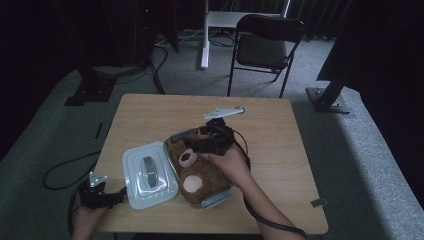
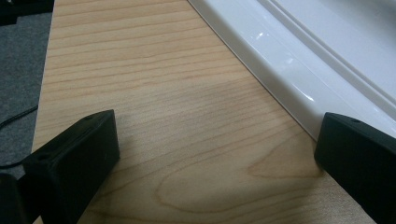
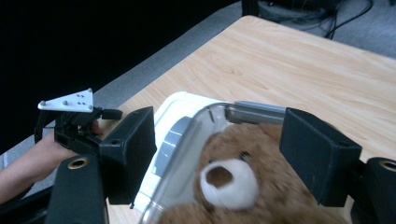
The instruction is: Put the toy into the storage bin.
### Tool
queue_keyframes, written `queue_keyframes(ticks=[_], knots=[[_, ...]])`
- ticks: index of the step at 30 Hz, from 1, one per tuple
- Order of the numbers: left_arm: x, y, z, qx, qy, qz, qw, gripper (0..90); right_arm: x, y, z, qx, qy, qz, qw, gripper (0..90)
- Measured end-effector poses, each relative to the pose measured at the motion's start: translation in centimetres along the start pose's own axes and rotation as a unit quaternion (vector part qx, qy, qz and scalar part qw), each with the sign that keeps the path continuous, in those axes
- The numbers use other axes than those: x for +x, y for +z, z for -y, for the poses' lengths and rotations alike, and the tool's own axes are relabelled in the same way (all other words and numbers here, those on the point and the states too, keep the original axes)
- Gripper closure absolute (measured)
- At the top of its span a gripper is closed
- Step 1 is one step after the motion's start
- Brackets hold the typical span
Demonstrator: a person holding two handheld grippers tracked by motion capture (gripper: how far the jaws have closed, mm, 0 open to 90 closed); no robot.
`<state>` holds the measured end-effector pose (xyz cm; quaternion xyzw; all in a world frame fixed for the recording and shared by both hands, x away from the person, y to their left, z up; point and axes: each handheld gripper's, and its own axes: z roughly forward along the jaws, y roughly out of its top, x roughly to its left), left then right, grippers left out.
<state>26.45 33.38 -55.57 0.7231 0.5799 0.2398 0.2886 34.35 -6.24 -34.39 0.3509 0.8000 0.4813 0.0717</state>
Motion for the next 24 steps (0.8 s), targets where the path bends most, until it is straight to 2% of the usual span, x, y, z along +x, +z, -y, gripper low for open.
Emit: queue_keyframes(ticks=[4, 5, 11, 16, 22, 24], knots=[[0.0, 0.0, 0.0, 0.000, 0.000, 0.000, 1.0000, 0.6, -0.7, -2.0, 0.9, -0.012, 0.000, -0.002, 0.9999, 26.4], [0.0, 0.0, 0.0, 0.000, 0.000, 0.000, 1.0000, 0.6, -0.8, -2.5, 1.1, -0.014, 0.000, -0.002, 0.9999, 28.8], [0.0, 0.0, 0.0, 0.000, 0.000, 0.000, 1.0000, 0.6, -1.2, -5.1, 2.8, -0.023, -0.013, 0.003, 0.9997, 29.4], [0.0, 0.0, 0.0, 0.000, 0.000, 0.000, 1.0000, 0.6, -1.8, -7.1, 4.6, -0.029, -0.009, 0.006, 0.9995, 29.8], [0.0, 0.0, 0.0, 0.000, 0.000, 0.000, 1.0000, 0.6, -2.8, -10.2, 6.6, -0.046, 0.000, 0.020, 0.9988, 34.4], [0.0, 0.0, 0.0, 0.000, 0.000, 0.000, 1.0000, 0.6, -3.1, -10.7, 7.3, -0.042, 0.002, 0.024, 0.9988, 37.4]])
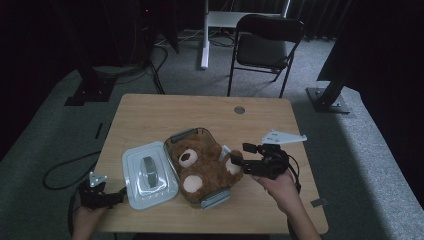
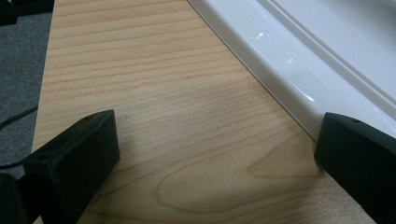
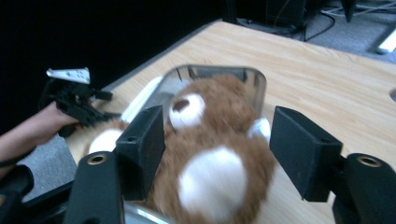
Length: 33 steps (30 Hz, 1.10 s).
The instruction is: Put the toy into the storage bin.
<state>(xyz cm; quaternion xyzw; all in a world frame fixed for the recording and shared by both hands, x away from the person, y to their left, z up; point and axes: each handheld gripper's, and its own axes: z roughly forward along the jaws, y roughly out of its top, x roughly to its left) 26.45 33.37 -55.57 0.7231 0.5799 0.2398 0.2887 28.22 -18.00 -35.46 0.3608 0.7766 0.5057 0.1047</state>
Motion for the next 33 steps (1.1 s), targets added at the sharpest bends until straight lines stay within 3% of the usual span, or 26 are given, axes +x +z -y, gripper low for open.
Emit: queue_keyframes(ticks=[4, 10, 20, 24, 31, 32, 33], knots=[[0.0, 0.0, 0.0, 0.000, 0.000, 0.000, 1.0000, 0.6, -0.7, -0.3, 1.8, 0.018, 0.004, -0.007, 0.9998, 46.8], [0.0, 0.0, 0.0, 0.000, 0.000, 0.000, 1.0000, 0.6, -1.1, 1.1, 3.7, 0.056, 0.004, -0.016, 0.9983, 57.9], [0.0, 0.0, 0.0, 0.000, 0.000, 0.000, 1.0000, 0.6, -1.4, 5.0, 3.4, 0.090, -0.005, -0.030, 0.9955, 70.6], [0.0, 0.0, 0.0, 0.000, 0.000, 0.000, 1.0000, 0.6, -1.2, 6.8, 3.4, 0.110, -0.011, -0.041, 0.9931, 71.2], [0.0, 0.0, 0.0, 0.000, 0.000, 0.000, 1.0000, 0.6, -1.1, 8.5, 3.2, 0.143, -0.041, -0.032, 0.9883, 75.1], [0.0, 0.0, 0.0, 0.000, 0.000, 0.000, 1.0000, 0.6, -1.3, 9.0, 3.1, 0.159, -0.046, -0.034, 0.9856, 75.4], [0.0, 0.0, 0.0, 0.000, 0.000, 0.000, 1.0000, 0.6, -1.3, 9.0, 3.1, 0.159, -0.046, -0.034, 0.9856, 75.4]])
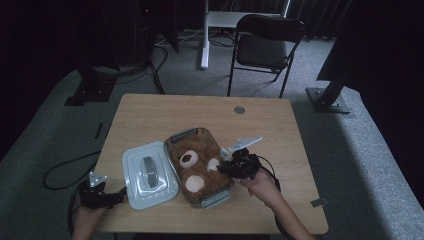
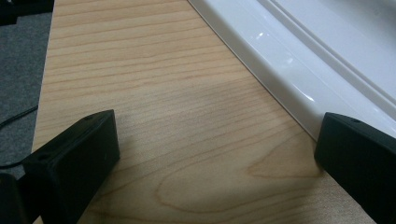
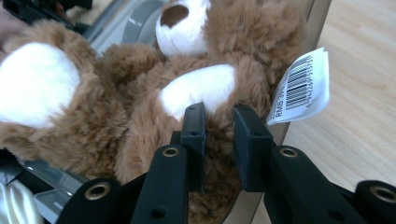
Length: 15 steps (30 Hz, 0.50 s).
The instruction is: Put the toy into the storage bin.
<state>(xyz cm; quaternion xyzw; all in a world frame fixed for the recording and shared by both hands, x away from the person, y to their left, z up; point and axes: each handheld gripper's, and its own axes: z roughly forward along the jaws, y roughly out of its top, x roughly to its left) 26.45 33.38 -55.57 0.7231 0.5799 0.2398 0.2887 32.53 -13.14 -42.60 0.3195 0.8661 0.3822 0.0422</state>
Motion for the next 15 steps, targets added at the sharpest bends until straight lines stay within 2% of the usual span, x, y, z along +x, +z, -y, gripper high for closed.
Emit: queue_keyframes(ticks=[1, 3, 6, 8, 9, 11, 12, 13, 14, 15], knots=[[0.0, 0.0, 0.0, 0.000, 0.000, 0.000, 1.0000, 0.6, -0.2, 0.4, -0.2, 0.012, 0.000, -0.007, 0.9999, 75.4], [0.0, 0.0, 0.0, 0.000, 0.000, 0.000, 1.0000, 0.6, -0.3, 0.6, -0.4, 0.020, -0.002, -0.009, 0.9998, 75.7], [0.0, 0.0, 0.0, 0.000, 0.000, 0.000, 1.0000, 0.6, -0.1, 1.2, -0.9, 0.043, -0.018, -0.001, 0.9989, 76.7], [0.0, 0.0, 0.0, 0.001, 0.001, 0.000, 1.0000, 0.6, 0.1, 1.9, -1.4, 0.069, -0.035, 0.009, 0.9970, 77.3], [0.0, 0.0, 0.0, 0.001, 0.001, 0.000, 1.0000, 0.6, 0.1, 1.9, -1.4, 0.069, -0.035, 0.009, 0.9970, 77.3], [0.0, 0.0, 0.0, 0.000, 0.000, 0.000, 1.0000, 0.6, 0.4, 2.7, -1.9, 0.104, -0.051, 0.020, 0.9931, 78.2], [0.0, 0.0, 0.0, 0.000, 0.000, 0.000, 1.0000, 0.6, 0.4, 3.0, -2.2, 0.115, -0.056, 0.023, 0.9915, 78.7], [0.0, 0.0, 0.0, 0.000, 0.000, 0.000, 1.0000, 0.6, 0.4, 3.0, -2.2, 0.115, -0.056, 0.023, 0.9915, 78.7], [0.0, 0.0, 0.0, 0.000, 0.000, 0.000, 1.0000, 0.6, 0.5, 3.6, -2.6, 0.139, -0.069, 0.030, 0.9874, 80.2], [0.0, 0.0, 0.0, 0.000, 0.000, 0.000, 1.0000, 0.6, 0.6, 3.7, -2.7, 0.142, -0.072, 0.032, 0.9868, 80.4]])
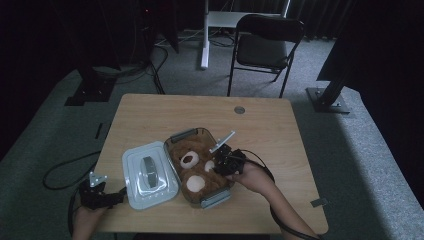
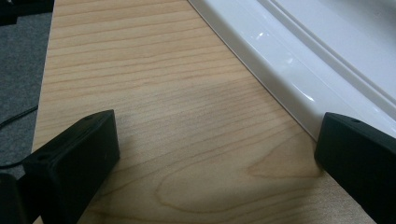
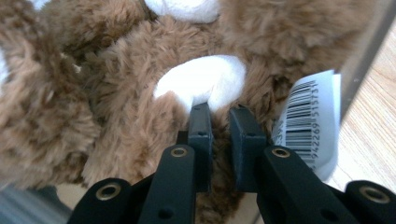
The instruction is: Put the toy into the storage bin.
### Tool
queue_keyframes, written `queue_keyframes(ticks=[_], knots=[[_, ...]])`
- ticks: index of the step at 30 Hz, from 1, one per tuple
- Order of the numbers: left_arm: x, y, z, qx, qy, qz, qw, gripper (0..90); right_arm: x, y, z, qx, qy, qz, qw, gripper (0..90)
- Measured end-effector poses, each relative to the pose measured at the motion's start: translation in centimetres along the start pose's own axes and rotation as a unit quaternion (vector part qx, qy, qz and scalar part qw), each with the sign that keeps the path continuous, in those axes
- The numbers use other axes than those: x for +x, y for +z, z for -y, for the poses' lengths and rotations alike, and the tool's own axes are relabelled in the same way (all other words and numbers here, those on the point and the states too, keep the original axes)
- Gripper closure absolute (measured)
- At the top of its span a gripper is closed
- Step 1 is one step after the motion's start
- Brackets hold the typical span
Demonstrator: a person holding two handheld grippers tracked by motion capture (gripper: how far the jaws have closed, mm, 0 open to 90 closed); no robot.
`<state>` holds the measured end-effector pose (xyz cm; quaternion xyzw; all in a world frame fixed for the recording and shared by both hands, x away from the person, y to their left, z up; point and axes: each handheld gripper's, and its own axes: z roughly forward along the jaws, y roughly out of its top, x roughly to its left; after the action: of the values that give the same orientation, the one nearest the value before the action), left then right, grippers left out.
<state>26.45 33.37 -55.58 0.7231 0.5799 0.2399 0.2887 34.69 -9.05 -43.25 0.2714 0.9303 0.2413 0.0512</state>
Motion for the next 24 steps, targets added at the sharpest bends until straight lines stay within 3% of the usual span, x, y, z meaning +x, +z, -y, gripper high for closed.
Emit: queue_keyframes(ticks=[5, 12, 17, 20, 24], knots=[[0.0, 0.0, 0.0, 0.000, 0.000, 0.000, 1.0000, 0.6, 0.7, 1.4, -0.5, 0.024, -0.015, 0.027, 0.9992, 80.9], [0.0, 0.0, 0.0, 0.000, 0.000, 0.000, 1.0000, 0.6, 0.8, 0.3, -0.4, 0.000, -0.015, 0.037, 0.9992, 76.7], [0.0, 0.0, 0.0, 0.000, 0.000, 0.000, 1.0000, 0.6, -0.1, -1.7, 0.2, -0.054, 0.019, 0.001, 0.9983, 63.7], [0.0, 0.0, 0.0, 0.000, 0.000, 0.000, 1.0000, 0.6, -0.6, -3.2, 0.7, -0.089, 0.035, -0.018, 0.9953, 51.3], [0.0, 0.0, 0.0, 0.000, 0.000, 0.000, 1.0000, 0.6, -0.5, -5.1, 1.0, -0.125, 0.045, -0.040, 0.9903, 44.4]])
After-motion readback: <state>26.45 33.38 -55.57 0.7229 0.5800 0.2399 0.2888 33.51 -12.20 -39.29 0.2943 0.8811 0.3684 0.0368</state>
